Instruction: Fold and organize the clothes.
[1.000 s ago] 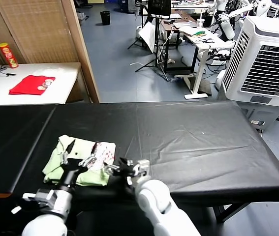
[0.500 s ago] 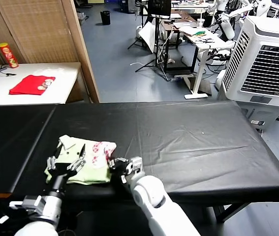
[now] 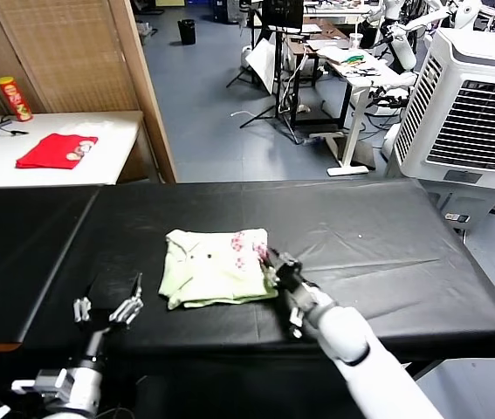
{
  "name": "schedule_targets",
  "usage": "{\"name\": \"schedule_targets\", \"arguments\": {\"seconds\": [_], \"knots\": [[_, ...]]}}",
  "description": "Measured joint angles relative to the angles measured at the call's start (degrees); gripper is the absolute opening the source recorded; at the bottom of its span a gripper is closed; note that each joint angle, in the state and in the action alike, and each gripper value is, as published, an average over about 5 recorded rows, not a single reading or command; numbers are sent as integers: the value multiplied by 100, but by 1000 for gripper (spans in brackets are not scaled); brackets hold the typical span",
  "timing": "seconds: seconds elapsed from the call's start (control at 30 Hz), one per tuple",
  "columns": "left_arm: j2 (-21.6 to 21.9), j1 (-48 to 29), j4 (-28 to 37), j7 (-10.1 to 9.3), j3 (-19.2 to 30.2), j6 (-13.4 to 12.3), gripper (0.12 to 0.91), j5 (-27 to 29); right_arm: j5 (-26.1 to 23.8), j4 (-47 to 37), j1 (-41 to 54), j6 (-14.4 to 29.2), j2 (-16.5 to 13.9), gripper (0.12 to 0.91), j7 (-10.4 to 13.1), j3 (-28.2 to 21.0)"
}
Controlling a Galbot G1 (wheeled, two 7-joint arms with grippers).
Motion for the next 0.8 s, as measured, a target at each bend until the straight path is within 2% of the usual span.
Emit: {"name": "schedule_targets", "arguments": {"seconds": [0.13,0.27,0.47,0.57,0.7,0.8], "knots": [[5,147,154,-9,74,-125,798,131,-109,428,-503,282,-215,618,313,316],[62,330,165,-148,122,47,798,102,256,995,-1153,222,-233,771,740,618],[245,647,-8,-212,39,238,798,16,1125,1869,-2352,-90,-73,798,1502,1000],[333,821,-89,-237,21,337,798,-30,1435,2247,-2965,-115,36,798,1838,1126],[414,1039,-207,-337,37,496,798,-33,1622,2662,-3765,34,174,798,2351,1169],[487,1223,-344,-417,15,717,798,-51,1646,2906,-4344,193,251,798,2782,1121]]}}
